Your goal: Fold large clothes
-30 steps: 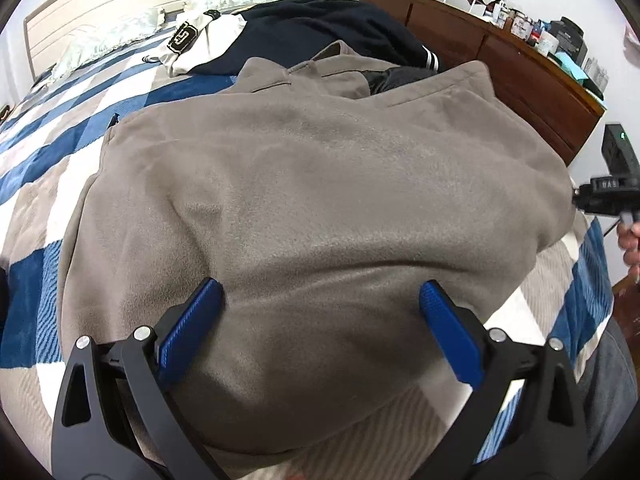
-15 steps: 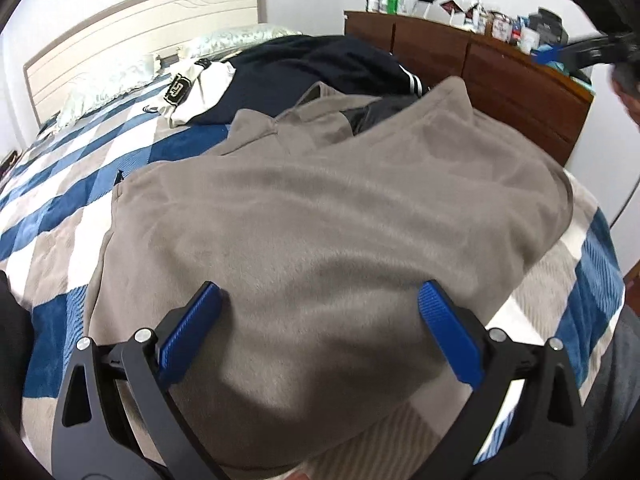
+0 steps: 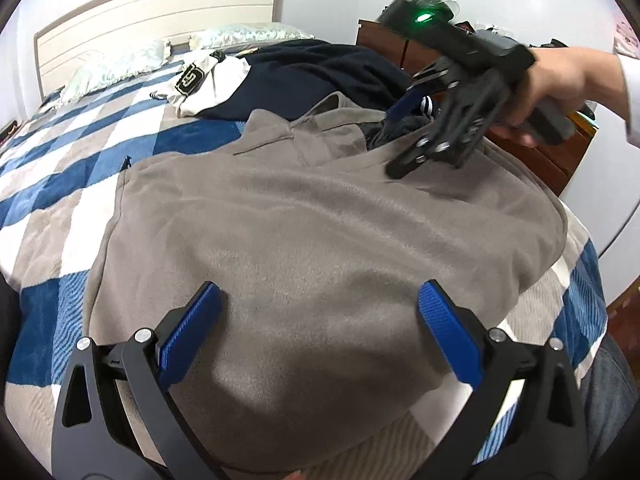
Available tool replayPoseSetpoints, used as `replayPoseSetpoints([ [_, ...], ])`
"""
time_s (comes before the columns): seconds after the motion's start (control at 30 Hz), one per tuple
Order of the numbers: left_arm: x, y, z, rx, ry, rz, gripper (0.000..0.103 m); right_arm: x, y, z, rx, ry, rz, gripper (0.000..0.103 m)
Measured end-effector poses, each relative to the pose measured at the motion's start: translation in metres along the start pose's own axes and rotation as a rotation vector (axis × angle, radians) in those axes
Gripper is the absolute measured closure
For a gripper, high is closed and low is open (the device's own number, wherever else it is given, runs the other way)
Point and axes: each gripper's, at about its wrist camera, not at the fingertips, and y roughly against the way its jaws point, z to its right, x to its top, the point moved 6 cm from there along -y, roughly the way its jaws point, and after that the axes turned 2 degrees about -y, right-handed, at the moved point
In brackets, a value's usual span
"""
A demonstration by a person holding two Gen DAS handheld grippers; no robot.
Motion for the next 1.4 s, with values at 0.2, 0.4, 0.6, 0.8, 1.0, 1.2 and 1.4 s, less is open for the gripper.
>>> replayPoseSetpoints([
  [0.2,-0.001,-0.002,0.001,-0.006,0.001,-0.004,0.005,0.003,-0.038,0.010,0.056,-0.032,-0.095,0.004],
  [0.4,-0.002,-0.008,-0.001,-0.010,0.013,-0.015,0.005,-0.005,-0.050,0.004,0.041,-0.069,-0.147,0.016],
  [0.6,-0.001,-0.007,-0.003,-0.014,0.033,-0.016,0.005,-0.022,-0.019,-0.003,-0.065,-0.010,-0.122,0.084],
  [0.8,0.001,0.001,-0.010,0.021,0.048,-0.008,0.005,-0.033,0.004,-0.008,-0.155,-0.017,-0.039,0.097],
  [1.0,-0.002,0.006,-0.041,0.100,0.130,-0.032,0.005,-0.021,0.071,-0.004,-0.261,-0.023,0.135,0.098],
  [1.2,-0.014,0.008,-0.076,0.122,0.254,-0.088,0.005,0.035,0.104,0.019,-0.362,-0.020,0.212,0.102],
  [1.4,-0.029,-0.007,-0.089,0.086,0.321,-0.152,0.005,0.055,0.042,0.043,-0.436,-0.037,0.136,0.103],
])
